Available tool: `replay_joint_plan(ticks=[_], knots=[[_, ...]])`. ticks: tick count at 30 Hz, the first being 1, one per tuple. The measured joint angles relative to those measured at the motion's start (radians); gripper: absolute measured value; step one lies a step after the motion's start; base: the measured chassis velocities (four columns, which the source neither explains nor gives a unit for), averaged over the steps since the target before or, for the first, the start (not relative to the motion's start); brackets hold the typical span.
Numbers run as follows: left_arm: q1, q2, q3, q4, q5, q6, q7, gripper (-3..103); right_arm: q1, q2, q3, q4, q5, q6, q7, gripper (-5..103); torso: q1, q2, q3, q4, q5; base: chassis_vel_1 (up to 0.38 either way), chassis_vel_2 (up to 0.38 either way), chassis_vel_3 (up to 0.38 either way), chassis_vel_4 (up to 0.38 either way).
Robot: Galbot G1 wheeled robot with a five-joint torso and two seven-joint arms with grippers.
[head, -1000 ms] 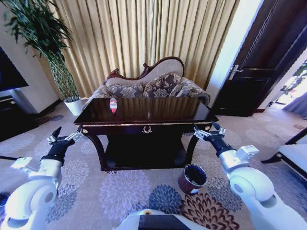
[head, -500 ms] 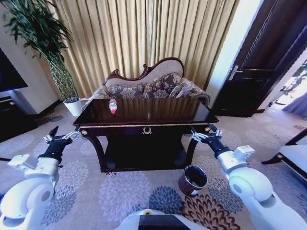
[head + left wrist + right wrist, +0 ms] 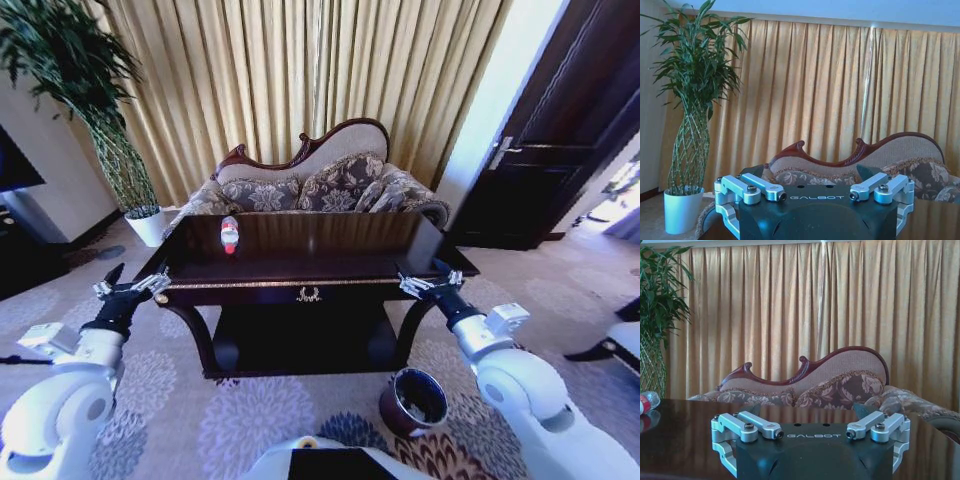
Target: Move to the front of the table and place the trash on the table into the trash bin.
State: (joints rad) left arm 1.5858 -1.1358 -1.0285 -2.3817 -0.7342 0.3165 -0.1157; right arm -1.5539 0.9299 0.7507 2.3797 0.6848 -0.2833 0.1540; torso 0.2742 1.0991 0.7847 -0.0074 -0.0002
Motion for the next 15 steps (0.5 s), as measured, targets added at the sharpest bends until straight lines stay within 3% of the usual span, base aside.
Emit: replay_joint_plan(ticks=[11,15], knots=[[0.011,-0.007,-0.009,-0.010,0.000,-0.008,0.003,100,-0.003,-0.005,0.001,0.006,0.001,0.000,0.004,100,0.000,0.000,0.000,0.0000,0.0001,-0.119,0.120,0.124,-0.120],[0.013,-0.007,-0.016,-0.010,0.000,-0.011,0.003,100,0.000,-0.014,-0.015,0.009,-0.003,0.001,0.042,100,0.000,0.000,0.000,0.0000,0.0000,-0.113,0.118,0.120,-0.109]])
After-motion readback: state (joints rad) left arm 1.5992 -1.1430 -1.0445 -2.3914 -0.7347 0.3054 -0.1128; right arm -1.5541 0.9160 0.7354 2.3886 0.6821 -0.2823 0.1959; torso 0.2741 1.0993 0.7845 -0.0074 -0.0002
